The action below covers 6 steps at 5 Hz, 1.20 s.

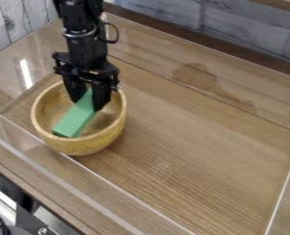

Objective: Move green object from inside the wooden bowl to the table next to it

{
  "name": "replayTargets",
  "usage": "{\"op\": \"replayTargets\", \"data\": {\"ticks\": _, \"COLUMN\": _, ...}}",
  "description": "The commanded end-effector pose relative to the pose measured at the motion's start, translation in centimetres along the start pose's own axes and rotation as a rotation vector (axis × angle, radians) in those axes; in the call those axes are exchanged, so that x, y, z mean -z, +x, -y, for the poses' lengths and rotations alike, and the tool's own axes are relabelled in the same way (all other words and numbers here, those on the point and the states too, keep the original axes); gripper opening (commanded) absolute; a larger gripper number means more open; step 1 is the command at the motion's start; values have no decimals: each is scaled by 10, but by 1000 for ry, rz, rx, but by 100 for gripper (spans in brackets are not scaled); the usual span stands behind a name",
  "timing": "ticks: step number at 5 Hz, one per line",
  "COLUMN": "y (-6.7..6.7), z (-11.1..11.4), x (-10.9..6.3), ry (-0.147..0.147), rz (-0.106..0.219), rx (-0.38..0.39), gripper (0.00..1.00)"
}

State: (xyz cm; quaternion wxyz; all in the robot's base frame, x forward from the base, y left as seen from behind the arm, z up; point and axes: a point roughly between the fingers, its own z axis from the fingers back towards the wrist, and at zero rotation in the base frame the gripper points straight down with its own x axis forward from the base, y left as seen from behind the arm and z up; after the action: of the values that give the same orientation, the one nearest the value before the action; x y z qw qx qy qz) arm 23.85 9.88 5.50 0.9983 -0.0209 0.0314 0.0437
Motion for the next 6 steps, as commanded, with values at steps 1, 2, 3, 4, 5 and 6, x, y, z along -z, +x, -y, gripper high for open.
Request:
{"op": "replayTargets", "data": {"ticks": 1, "y": 10, "z": -5, "x": -21, "ry": 5, "rz": 51, "rx": -36, "gripper": 0}}
{"op": "replayTargets", "data": {"ticks": 2, "y": 12, "z": -8, "x": -34, "ry": -5, "rz": 65, "rx": -81, "gripper": 0}}
{"op": "replayTargets", "data": {"ticks": 3, "y": 16, "z": 6, "x": -42, "ry": -21, "rz": 96, "rx": -95, "gripper": 0}}
{"op": "replayTargets", "data": {"ticks": 4, "y": 19, "z": 19, "x": -44, "ry": -31, "rz": 117, "rx": -101, "gripper": 0}}
{"op": "replayTargets", "data": {"ticks": 5, "y": 18, "z": 24, "x": -49, "ry": -39, "rz": 128, "rx": -81, "gripper": 0}}
{"op": "replayTargets", "data": {"ticks": 6, "y": 18, "z": 30, "x": -50, "ry": -42, "rz": 134, "rx": -65, "gripper": 0}}
